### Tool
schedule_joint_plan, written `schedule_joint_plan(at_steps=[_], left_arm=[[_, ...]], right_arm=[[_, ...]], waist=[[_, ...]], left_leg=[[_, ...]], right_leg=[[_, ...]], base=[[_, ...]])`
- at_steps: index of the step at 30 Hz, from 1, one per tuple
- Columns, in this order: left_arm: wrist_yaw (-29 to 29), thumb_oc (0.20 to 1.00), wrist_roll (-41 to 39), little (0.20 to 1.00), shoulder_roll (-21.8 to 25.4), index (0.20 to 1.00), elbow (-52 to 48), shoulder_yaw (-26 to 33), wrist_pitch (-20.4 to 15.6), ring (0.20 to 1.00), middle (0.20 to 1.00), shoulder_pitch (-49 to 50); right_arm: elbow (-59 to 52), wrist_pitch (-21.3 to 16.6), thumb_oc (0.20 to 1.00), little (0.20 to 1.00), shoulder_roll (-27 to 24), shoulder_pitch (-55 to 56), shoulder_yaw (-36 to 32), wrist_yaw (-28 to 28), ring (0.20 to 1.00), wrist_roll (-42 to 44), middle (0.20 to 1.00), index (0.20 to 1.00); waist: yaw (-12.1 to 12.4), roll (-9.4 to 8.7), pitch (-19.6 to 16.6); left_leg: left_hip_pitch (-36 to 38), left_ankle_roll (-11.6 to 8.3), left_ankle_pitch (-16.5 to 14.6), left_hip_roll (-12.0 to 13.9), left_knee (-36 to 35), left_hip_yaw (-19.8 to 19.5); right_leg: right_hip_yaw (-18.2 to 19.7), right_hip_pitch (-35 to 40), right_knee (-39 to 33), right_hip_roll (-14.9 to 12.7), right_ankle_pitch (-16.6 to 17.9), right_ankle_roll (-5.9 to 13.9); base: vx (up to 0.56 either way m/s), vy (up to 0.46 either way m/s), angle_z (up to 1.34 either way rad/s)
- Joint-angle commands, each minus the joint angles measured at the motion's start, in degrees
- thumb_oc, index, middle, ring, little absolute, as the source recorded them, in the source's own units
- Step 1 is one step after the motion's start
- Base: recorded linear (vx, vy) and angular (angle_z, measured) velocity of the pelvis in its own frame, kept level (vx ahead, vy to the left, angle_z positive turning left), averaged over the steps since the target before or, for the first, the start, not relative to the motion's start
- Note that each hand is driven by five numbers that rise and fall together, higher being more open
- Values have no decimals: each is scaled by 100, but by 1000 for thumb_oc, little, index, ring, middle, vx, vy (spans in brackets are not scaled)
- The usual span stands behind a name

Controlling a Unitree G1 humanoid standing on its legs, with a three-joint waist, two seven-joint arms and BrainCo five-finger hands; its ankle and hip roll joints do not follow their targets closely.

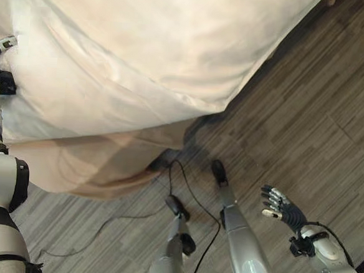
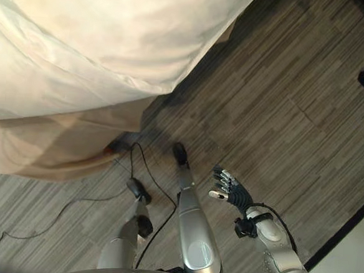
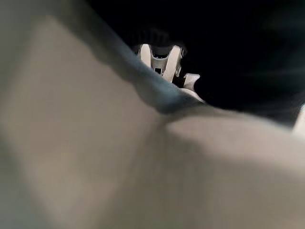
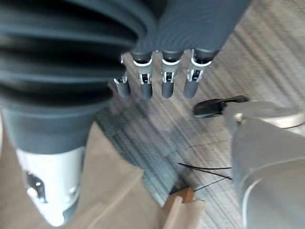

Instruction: Making the bed.

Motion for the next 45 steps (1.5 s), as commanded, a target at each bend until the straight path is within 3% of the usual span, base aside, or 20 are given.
schedule_joint_plan(at_steps=[1,11,12,17,18,20,23,25,26,29,34,35,36,40,45], left_arm=[[-553,200,345,200,-164,200,103,-186,143,200,200,-146],[-411,200,457,200,-192,200,-267,-309,-3,200,200,-197],[-357,200,275,200,-229,200,-378,-139,-80,200,200,-76],[-355,200,-161,200,-458,200,-1663,1152,-411,200,200,2103],[-354,200,-159,200,-459,200,-1670,1167,-409,200,200,2119],[-469,200,11,200,-1045,200,-2345,2175,-453,200,200,4406],[-609,200,180,200,-1570,200,-2294,2711,-411,200,200,5770],[-670,200,216,200,-1711,200,-2173,2879,-381,200,200,6129],[-807,200,312,200,-2049,200,-1540,3054,-316,200,200,6593],[-941,200,444,200,-2558,200,-887,3266,-253,200,200,7129],[-1209,200,181,200,-3225,200,-398,3516,-158,200,200,7651],[-1315,457,143,457,-3340,457,-310,3532,-123,457,457,7738],[-1422,1000,7,1000,-3468,1000,-246,3569,-77,1000,1000,7808],[-1668,1000,-323,1000,-3736,1000,-416,3525,-119,1000,1000,7929],[-2013,1000,-295,1000,-3703,1000,-1152,2980,-258,1000,1000,8077]], right_arm=[[-47,-169,1000,1000,241,-11,-21,129,1000,223,1000,1000],[161,-99,1000,1000,204,-24,138,301,1000,158,1000,1000],[221,-98,1000,1000,201,-54,161,311,1000,143,1000,1000],[313,-162,1000,1000,46,35,27,271,1000,-153,1000,1000],[313,-162,1000,1000,40,34,32,271,1000,-152,1000,1000],[414,-170,1000,1000,37,247,-254,269,1000,-551,1000,1000],[554,-182,1000,1000,82,384,-468,236,1000,-785,1000,1000],[558,-171,1000,1000,93,390,-536,233,1000,-832,1000,1000],[592,-188,1000,1000,151,418,-615,223,1000,-870,1000,1000],[662,-193,1000,1000,249,439,-685,167,1000,-966,1000,1000],[569,-170,1000,1000,365,592,-787,137,1000,-1103,1000,1000],[574,-162,1000,1000,384,600,-778,152,1000,-1141,1000,1000],[597,-139,1000,1000,408,604,-758,174,1000,-1183,1000,1000],[591,-66,1000,1000,446,648,-755,197,1000,-1325,1000,1000],[632,-25,1000,1000,354,537,-733,260,1000,-1448,1000,1000]], waist=[[-123,-311,253],[22,-232,183],[43,-258,168],[279,-102,-82],[272,-98,-82],[489,-64,-408],[602,-52,-714],[634,-55,-820],[686,-73,-987],[745,-115,-1239],[821,-194,-1511],[836,-206,-1556],[852,-215,-1603],[893,-264,-1756],[935,-275,-1848]], left_leg=[[300,-446,205,23,38,-196],[496,-419,181,-46,38,-303],[506,-391,342,-60,38,-267],[990,-369,257,-88,38,-429],[990,-369,257,-87,38,-431],[1495,-328,174,-120,38,-502],[1871,-292,113,-134,38,-538],[1991,-266,86,-146,38,-564],[2203,-242,57,-140,38,-564],[2421,-202,24,-164,38,-617],[2605,-161,-9,-169,38,-651],[2638,-151,-13,-168,38,-667],[2679,-139,-21,-174,38,-679],[2764,-107,-35,-191,38,-764],[2830,-69,-35,-206,38,-894]], right_leg=[[-123,643,-218,138,-303,281],[-195,879,-223,90,-344,285],[-240,897,-223,60,-217,230],[-387,1448,-223,-69,-370,197],[-389,1450,-223,-69,-371,197],[-505,1986,-223,-97,-549,159],[-558,2395,-223,-94,-677,148],[-562,2517,-214,-95,-698,144],[-566,2745,-181,-98,-768,139],[-580,2984,-145,-90,-849,133],[-623,3229,-160,-92,-901,125],[-632,3266,-157,-93,-913,128],[-656,3319,-154,-97,-926,119],[-725,3474,-151,-123,-960,117],[-832,3614,-128,-137,-998,121]], base=[[-38,-14,1],[-8,-5,0],[-78,-65,5],[29,-19,3],[108,-3,16],[197,5,23],[148,14,14],[95,24,8],[118,36,7],[65,27,7],[26,16,2],[1,31,0],[5,34,1],[-7,10,4],[-30,2,20]])
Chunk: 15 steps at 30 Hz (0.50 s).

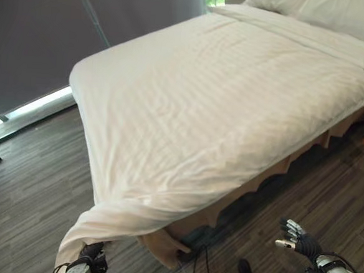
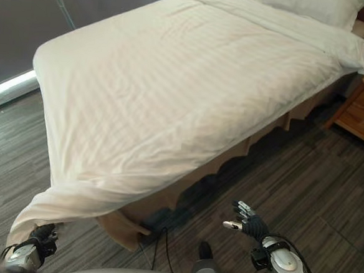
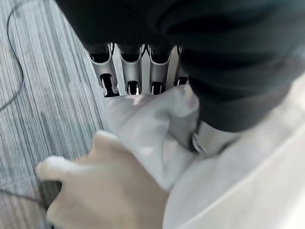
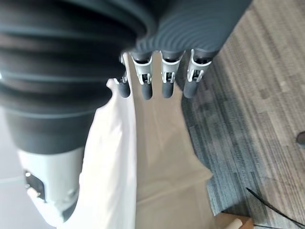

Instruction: Making the bed.

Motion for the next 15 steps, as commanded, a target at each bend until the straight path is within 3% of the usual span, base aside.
schedule_joint_plan(at_steps=[1,4,5,7,8,12,15], left_arm=[[-399,1000,21,1000,204,1000,-383,-527,214,1000,1000,1077],[-831,1000,432,1000,214,1000,-1253,-1383,239,1000,1000,1520],[-831,1000,432,1000,216,1000,-1268,-1387,247,1000,1000,1533],[-1442,1000,1238,1000,632,1000,-2534,-2343,265,1000,1000,2179],[-1445,1000,1236,1000,643,1000,-2555,-2338,279,1000,1000,2193],[-2390,1000,2798,1000,1656,1000,-3964,-3108,134,1000,1000,2821],[-2839,1000,3702,1000,2018,1000,-4296,-3162,116,1000,1000,3333]], right_arm=[[-85,-197,1000,1000,269,-341,-71,39,1000,-52,1000,1000],[8,-190,1000,1000,262,-363,-96,81,1000,-59,1000,1000],[5,-189,1000,1000,261,-352,-100,82,1000,-59,1000,1000],[90,-170,1000,1000,188,-337,-85,170,1000,-102,1000,1000],[88,-170,1000,1000,193,-333,-84,171,1000,-103,1000,1000],[183,-152,1000,1000,22,-366,88,300,1000,-173,1000,1000],[239,-78,1000,1000,27,-361,294,453,1000,-117,1000,1000]], waist=[[179,-526,58],[173,-480,69],[175,-478,66],[166,-410,71],[169,-417,50],[212,-362,-14],[239,-378,-103]], left_leg=[[60,-195,369,-325,39,-236],[102,-159,367,-341,39,-300],[106,-159,365,-340,39,-301],[191,-137,313,-345,39,-326],[163,-137,335,-348,39,-324],[271,-119,236,-342,39,-349],[302,-104,206,-334,39,-313]], right_leg=[[-166,383,181,-81,-352,79],[-217,410,291,-104,-402,71],[-219,413,293,-104,-405,72],[-239,501,322,-116,-460,84],[-237,476,317,-118,-439,81],[-263,598,320,-125,-523,115],[-222,604,320,-121,-532,105]], base=[[-40,0,11],[-27,4,16],[-12,9,8],[18,12,5],[48,10,6],[19,-7,-1],[22,-11,0]])
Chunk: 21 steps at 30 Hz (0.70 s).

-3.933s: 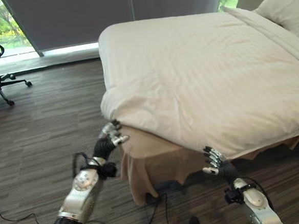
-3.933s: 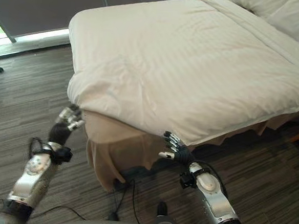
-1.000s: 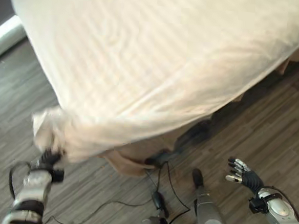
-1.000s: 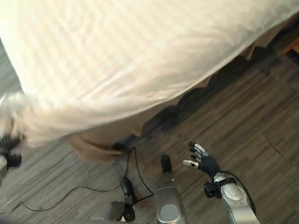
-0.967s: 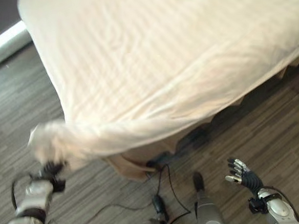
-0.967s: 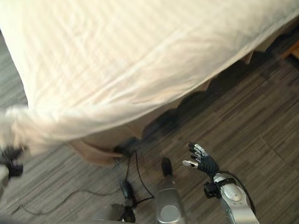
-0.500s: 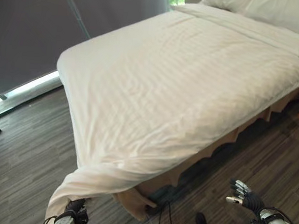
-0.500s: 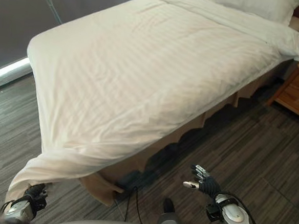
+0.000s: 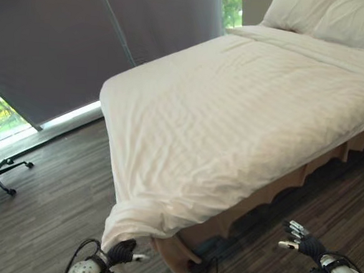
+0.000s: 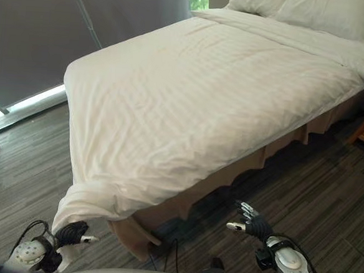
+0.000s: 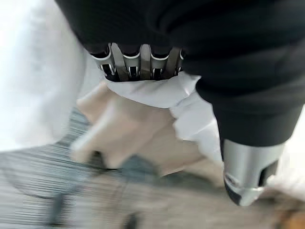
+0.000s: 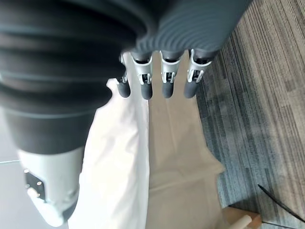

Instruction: Making the bed.

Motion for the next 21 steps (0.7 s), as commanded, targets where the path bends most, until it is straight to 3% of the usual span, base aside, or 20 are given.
schedule_joint_plan(at_steps=[1,4,8,15,21], left_arm=[[-1393,1000,1241,1000,19,1000,342,-854,46,1000,1000,1493],[-1262,1000,1978,1000,-610,1000,1009,-1278,-128,1000,1000,1516],[-1178,1000,2250,1000,-1121,1000,1472,-1517,-198,1000,1000,1492],[-1389,1000,2097,1000,-1186,1000,1306,-1595,-162,1000,1000,1527],[-1120,1000,2472,1000,-1173,1000,1463,-1545,-159,1000,1000,1435]], right_arm=[[66,-96,1000,1000,155,-309,424,220,1000,2,1000,1000],[-65,-74,1000,1000,172,-293,524,307,1000,100,1000,1000],[-164,-47,1000,1000,103,-270,564,342,1000,91,1000,1000],[-94,-18,1000,1000,60,-317,596,341,1000,104,1000,1000],[-82,-29,1000,1000,51,-303,615,350,1000,126,1000,1000]], waist=[[129,-575,-110],[100,-596,-118],[62,-584,-99],[54,-590,-98],[59,-631,-79]], left_leg=[[-6,-74,316,-248,72,-168],[26,-63,275,-245,72,-147],[65,-45,247,-252,72,-121],[119,-32,214,-244,72,-113],[147,-21,185,-244,72,-119]], right_leg=[[-72,155,385,-7,-471,-22],[-13,150,403,-7,-499,-32],[35,152,442,-3,-528,-46],[46,204,442,-4,-545,-46],[64,225,434,-4,-553,-42]], base=[[33,-10,-3],[11,4,-4],[10,11,-9],[5,1,-4],[3,2,-2]])
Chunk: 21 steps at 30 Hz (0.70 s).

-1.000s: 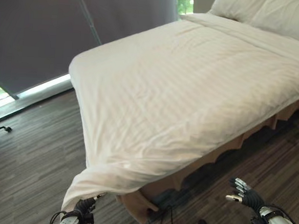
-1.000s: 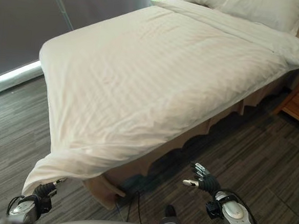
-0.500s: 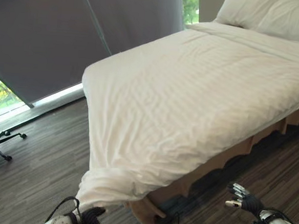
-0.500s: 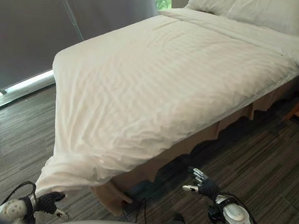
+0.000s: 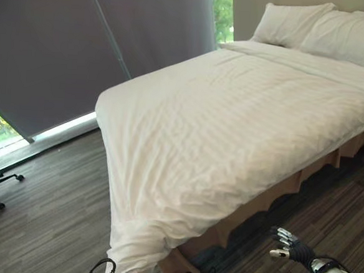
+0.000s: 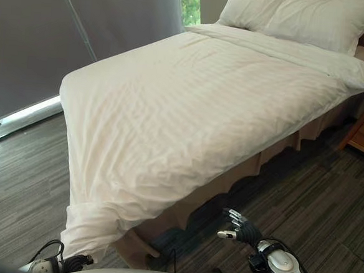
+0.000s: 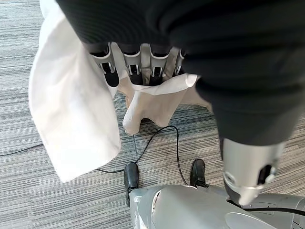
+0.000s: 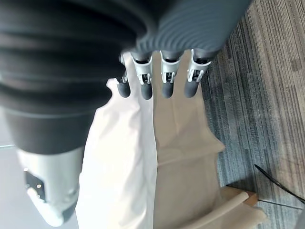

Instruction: Making the bed.

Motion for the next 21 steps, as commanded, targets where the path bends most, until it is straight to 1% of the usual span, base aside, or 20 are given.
schedule_joint_plan(at_steps=[1,3,5,6,7,8,9,10,11,13,14,15,17,19,21], left_arm=[[-889,1000,464,1000,-210,1000,425,-1215,-122,1000,1000,1514],[-568,1000,1046,1000,-228,1000,900,-1172,-155,1000,1000,1422],[-380,1000,1286,1000,-325,1000,1272,-1142,-147,1000,1000,1385],[-93,1000,1410,1000,-387,1000,1594,-1006,-101,1000,1000,1354],[496,1000,1415,1000,-538,1000,2106,-705,-48,1000,1000,1205],[878,1000,1342,1000,-604,1000,2307,-450,18,1000,1000,1113],[1309,1000,934,1000,-732,1000,2470,-79,81,1000,1000,1014],[1749,1000,388,1000,-889,1000,2699,437,233,1000,1000,889],[2110,1000,-344,1000,-1050,1000,2873,1012,338,1000,1000,793],[2428,1000,-1378,1000,-1293,1000,3195,1796,411,1000,1000,744],[2405,1000,-1438,1000,-1386,1000,3298,1812,380,1000,1000,760],[2441,1000,-1822,1000,-1433,1000,3333,1970,423,1000,1000,718],[2451,1000,-1895,1000,-1528,1000,3339,1954,376,1000,1000,714],[2482,1000,-2220,1000,-1705,1000,3421,1959,382,1000,1000,692],[2676,1000,-2598,1000,-1829,1000,4028,2204,381,1000,1000,555]], right_arm=[[-60,-194,1000,1000,48,-305,185,59,1000,108,1000,1000],[-59,-191,1000,1000,15,-279,223,87,1000,41,1000,1000],[-70,-189,1000,1000,0,-263,235,95,1000,14,1000,1000],[-63,-201,1000,1000,-7,-244,244,93,1000,0,1000,1000],[-95,-223,1000,1000,-4,-209,257,97,1000,-18,1000,1000],[-85,-257,1000,1000,9,-152,239,53,1000,-21,1000,1000],[-64,-314,1000,1000,48,-118,233,-7,1000,-15,1000,1000],[-28,-369,1000,1000,99,-81,211,-92,1000,-18,1000,1000],[31,-413,1000,1000,171,4,160,-196,1000,-40,1000,1000],[47,-426,1000,1000,199,129,41,-260,1000,-106,1000,1000],[66,-419,1000,1000,186,145,24,-253,1000,-132,1000,1000],[59,-424,1000,1000,179,138,19,-243,1000,-167,1000,1000],[114,-421,1000,1000,186,108,42,-261,1000,-215,1000,1000],[213,-429,1000,1000,220,11,59,-314,1000,-246,1000,1000],[202,-494,1000,1000,338,-56,127,-411,1000,-202,1000,1000]], waist=[[129,-583,107],[130,-603,118],[129,-606,125],[138,-615,131],[159,-638,136],[187,-639,139],[223,-653,151],[249,-686,179],[309,-698,198],[361,-741,255],[366,-748,249],[382,-750,255],[388,-754,255],[407,-755,271],[462,-799,277]], left_leg=[[-133,-124,336,-221,72,-130],[-137,-124,332,-220,72,-125],[-133,-124,330,-221,72,-116],[-139,-125,332,-217,72,-114],[-147,-130,340,-221,72,-114],[-151,-132,344,-222,72,-126],[-126,-132,314,-225,72,-148],[-153,-136,376,-232,72,-170],[-158,-137,381,-237,72,-207],[-200,-136,453,-254,72,-286],[-209,-136,458,-262,72,-295],[-216,-136,471,-264,72,-307],[-214,-133,471,-275,72,-322],[-216,-125,482,-283,72,-336],[-234,-132,499,-286,72,-367]], right_leg=[[-119,36,435,7,-463,-89],[-117,32,435,8,-467,-86],[-110,31,431,7,-464,-85],[-109,30,426,7,-461,-85],[-110,22,423,9,-463,-88],[-120,21,423,10,-465,-90],[-134,53,427,11,-505,-87],[-166,43,431,4,-474,-97],[-212,68,436,3,-497,-100],[-298,69,443,-14,-469,-105],[-310,71,439,-16,-467,-105],[-326,81,436,-19,-461,-104],[-337,101,424,-20,-461,-104],[-354,120,411,-19,-454,-107],[-372,135,406,-21,-466,-108]], base=[[0,0,0],[0,0,0],[0,0,0],[0,0,0],[0,0,0],[0,0,0],[-33,-10,0],[-31,-11,1],[-81,-18,4],[-57,-10,18],[-23,-2,27],[-8,2,19],[-3,2,3],[-1,5,2],[-9,-3,5]])
